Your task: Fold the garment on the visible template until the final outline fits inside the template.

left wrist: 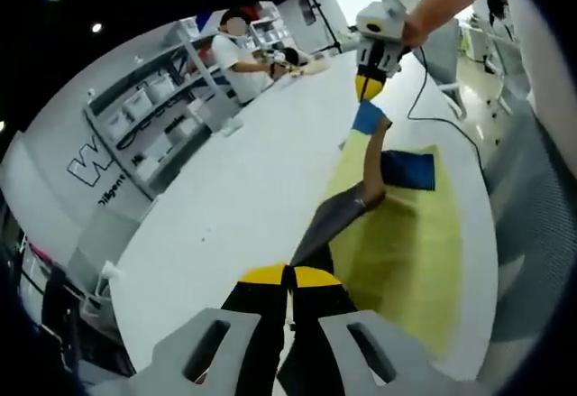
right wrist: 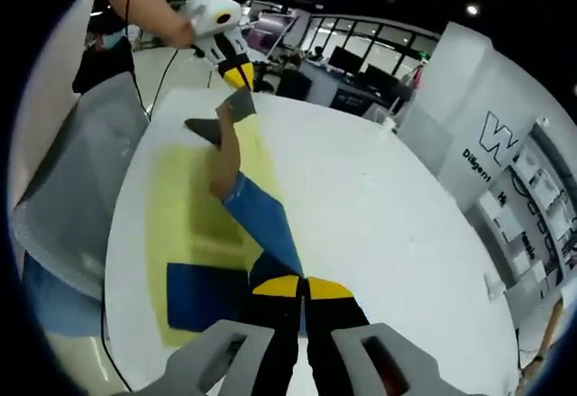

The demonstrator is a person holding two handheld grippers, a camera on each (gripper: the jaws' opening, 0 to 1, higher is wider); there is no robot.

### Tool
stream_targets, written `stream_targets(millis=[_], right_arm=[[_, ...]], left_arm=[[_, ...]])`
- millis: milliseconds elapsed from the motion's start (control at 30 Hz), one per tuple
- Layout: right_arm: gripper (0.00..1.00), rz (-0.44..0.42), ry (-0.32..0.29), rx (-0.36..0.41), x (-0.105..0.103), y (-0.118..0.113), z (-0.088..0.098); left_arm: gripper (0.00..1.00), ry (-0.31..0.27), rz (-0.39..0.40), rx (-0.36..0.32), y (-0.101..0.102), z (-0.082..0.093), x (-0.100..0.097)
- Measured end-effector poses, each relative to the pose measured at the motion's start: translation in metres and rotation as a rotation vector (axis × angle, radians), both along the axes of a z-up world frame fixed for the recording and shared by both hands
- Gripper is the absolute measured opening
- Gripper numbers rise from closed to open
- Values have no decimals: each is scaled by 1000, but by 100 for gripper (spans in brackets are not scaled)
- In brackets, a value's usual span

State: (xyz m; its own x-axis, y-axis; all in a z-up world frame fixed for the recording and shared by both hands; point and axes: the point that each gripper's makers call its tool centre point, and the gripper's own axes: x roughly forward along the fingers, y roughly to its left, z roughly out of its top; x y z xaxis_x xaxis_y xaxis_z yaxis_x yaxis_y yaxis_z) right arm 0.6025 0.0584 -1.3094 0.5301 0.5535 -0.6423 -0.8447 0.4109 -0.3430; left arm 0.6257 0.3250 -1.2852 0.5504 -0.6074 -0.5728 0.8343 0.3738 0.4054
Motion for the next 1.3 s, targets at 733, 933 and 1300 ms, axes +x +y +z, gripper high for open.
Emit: stream_targets(millis=[733, 933, 1300], right_arm=[[0, -104, 6, 41, 109, -6, -4], [0, -138, 16, 46, 135, -8, -11], [0, -172, 37, 32, 177, -3, -32]], left_arm=[[1, 61, 119, -74, -2, -11, 106], [1, 72, 140, -79, -2, -19, 132], [1, 123, 191, -85, 4, -45, 173]])
